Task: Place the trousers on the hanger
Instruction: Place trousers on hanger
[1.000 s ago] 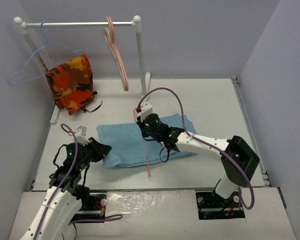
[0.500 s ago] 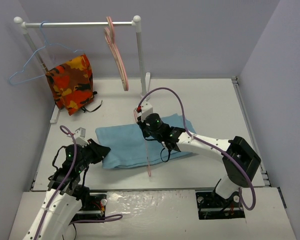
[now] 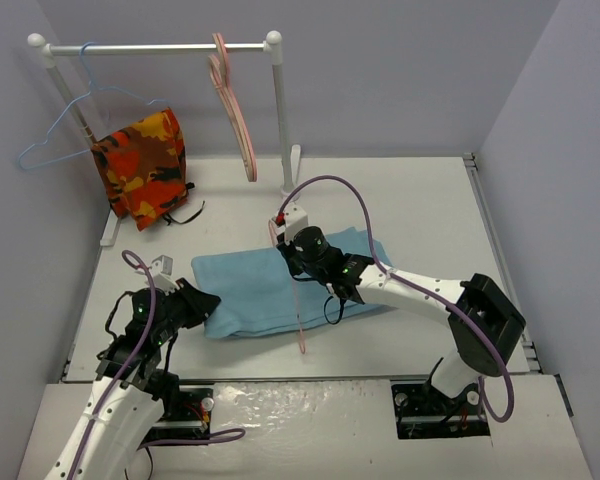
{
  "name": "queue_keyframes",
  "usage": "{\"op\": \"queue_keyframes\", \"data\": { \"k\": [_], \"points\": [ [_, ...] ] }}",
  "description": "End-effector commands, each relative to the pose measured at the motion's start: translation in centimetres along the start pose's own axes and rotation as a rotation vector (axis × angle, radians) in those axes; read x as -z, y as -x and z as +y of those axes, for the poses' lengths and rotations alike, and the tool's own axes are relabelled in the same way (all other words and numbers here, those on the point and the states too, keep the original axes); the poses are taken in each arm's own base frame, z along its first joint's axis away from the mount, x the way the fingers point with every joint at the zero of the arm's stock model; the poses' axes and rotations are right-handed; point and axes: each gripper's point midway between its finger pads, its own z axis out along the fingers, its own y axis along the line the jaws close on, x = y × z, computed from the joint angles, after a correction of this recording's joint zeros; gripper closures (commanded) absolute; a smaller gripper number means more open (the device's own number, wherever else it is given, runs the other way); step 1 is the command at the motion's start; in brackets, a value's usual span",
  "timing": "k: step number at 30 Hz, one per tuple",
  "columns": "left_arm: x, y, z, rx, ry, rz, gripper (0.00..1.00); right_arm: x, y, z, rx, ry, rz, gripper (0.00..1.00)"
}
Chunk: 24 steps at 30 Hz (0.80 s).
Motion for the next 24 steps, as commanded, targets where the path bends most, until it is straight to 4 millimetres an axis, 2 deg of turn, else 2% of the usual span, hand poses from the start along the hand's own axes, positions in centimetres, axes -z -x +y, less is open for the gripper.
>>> {"op": "queue_keyframes", "data": {
  "k": [1,13,19,24],
  "points": [
    [1.1,3.5,-2.8,-0.039,-0.06,-0.103,1.0,1.5,4.4,-1.3,-0.012,-0.036,-0.127,1.0],
    [0.7,1.7,-1.0,0.054,-0.03,-0.091,1.0,1.8,5.2,-1.8,-0.032,-0.07,-0.15,1.0],
    [1.6,1.8,-0.1,0.044,0.016,-0.111,1.0,1.7,5.4,-1.9,-0.032,-0.072,-0.151,1.0],
    [1.4,1.3,0.4,0.059,0.026,-0.104,1.0,1.6,5.7,-1.8,-0.029,-0.07,-0.152,1.0]
  ]
}}
